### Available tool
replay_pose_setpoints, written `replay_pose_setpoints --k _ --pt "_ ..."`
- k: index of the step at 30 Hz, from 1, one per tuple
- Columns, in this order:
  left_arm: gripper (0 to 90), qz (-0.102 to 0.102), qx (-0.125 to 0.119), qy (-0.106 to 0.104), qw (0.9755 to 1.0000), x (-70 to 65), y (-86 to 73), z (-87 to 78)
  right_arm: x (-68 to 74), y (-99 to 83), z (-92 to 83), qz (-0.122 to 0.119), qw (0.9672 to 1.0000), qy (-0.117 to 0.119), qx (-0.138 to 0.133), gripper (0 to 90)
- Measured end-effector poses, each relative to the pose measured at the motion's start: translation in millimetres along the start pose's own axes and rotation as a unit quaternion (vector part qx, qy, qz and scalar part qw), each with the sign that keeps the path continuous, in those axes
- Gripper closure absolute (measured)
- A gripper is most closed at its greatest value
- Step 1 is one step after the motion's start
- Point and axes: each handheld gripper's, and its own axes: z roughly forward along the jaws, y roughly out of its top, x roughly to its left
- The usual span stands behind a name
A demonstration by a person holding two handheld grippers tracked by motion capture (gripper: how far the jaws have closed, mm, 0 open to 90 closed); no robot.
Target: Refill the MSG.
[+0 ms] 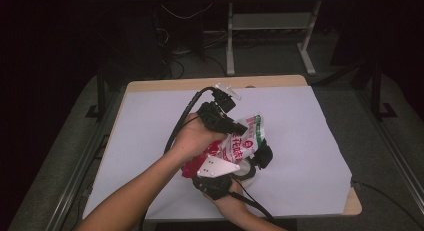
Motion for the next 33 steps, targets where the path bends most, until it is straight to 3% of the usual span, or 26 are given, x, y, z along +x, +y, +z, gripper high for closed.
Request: replay_pose_setpoints --k 14,33 --pt "90.0 -0.008 -0.004 0.004 0.9999 -0.4 -0.4 -0.3 1.9 0.8 -0.3 -0.006 1.0000 0.002 0.001 89.9" --pt "90.0 -0.005 0.004 0.014 0.9999 -2.7 0.7 2.3 1.9 1.3 -1.5 -0.010 0.9999 -0.001 -0.004 90.0"
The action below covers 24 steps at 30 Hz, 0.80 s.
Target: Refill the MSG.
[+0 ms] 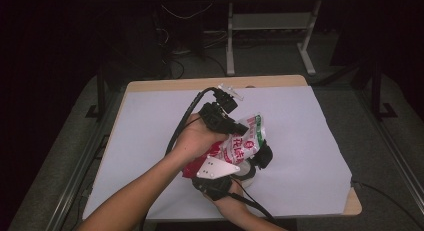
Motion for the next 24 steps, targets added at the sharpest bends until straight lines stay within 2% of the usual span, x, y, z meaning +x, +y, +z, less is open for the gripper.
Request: replay_pose_setpoints --k 24 --pt "90.0 -0.005 -0.006 -0.001 1.0000 1.1 -1.5 1.5 -1.2 0.5 -0.1 -0.003 1.0000 0.001 -0.001 89.9"
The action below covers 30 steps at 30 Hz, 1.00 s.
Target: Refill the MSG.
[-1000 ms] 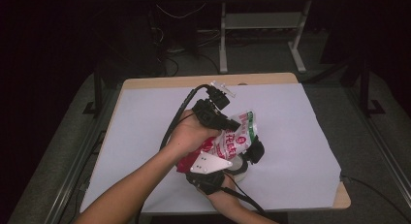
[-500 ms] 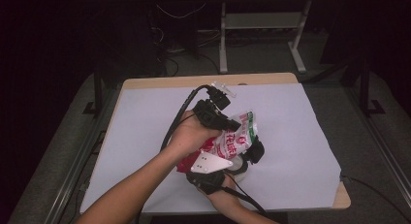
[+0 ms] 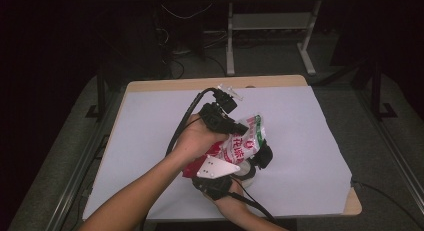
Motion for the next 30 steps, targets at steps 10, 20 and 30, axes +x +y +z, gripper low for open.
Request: replay_pose_setpoints --k 10,20,30 --pt "90.0 0.000 0.001 0.001 1.0000 0.9 0.1 0.1 0.0 0.4 0.0 0.001 1.0000 0.001 0.000 89.9" --pt "90.0 -0.001 -0.003 0.004 1.0000 0.6 0.4 0.2 -0.8 0.7 -0.2 0.002 1.0000 0.000 0.000 89.9" --pt "90.0 -0.002 -0.002 0.004 1.0000 -0.3 1.1 1.3 -1.6 0.6 -0.5 0.003 1.0000 -0.001 -0.004 89.9"
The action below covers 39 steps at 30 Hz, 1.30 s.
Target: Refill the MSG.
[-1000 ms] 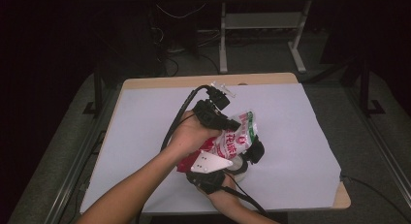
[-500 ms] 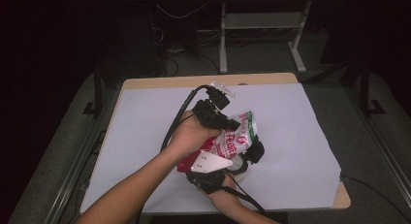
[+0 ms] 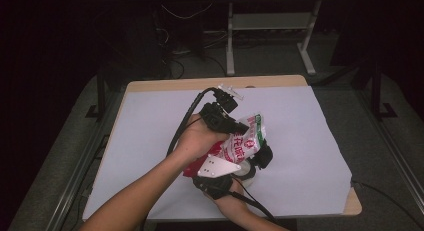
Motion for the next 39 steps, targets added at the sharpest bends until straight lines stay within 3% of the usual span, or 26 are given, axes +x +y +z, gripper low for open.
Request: replay_pose_setpoints --k 16,39 --pt "90.0 0.003 -0.002 -0.008 1.0000 0.2 -1.0 -2.3 0.5 -2.7 0.3 -0.006 1.0000 -0.002 0.006 89.9" --pt "90.0 0.002 -0.019 -0.042 0.9989 3.5 -4.5 -16.0 -1.6 -7.5 2.6 -0.006 0.9998 -0.008 0.019 89.9"
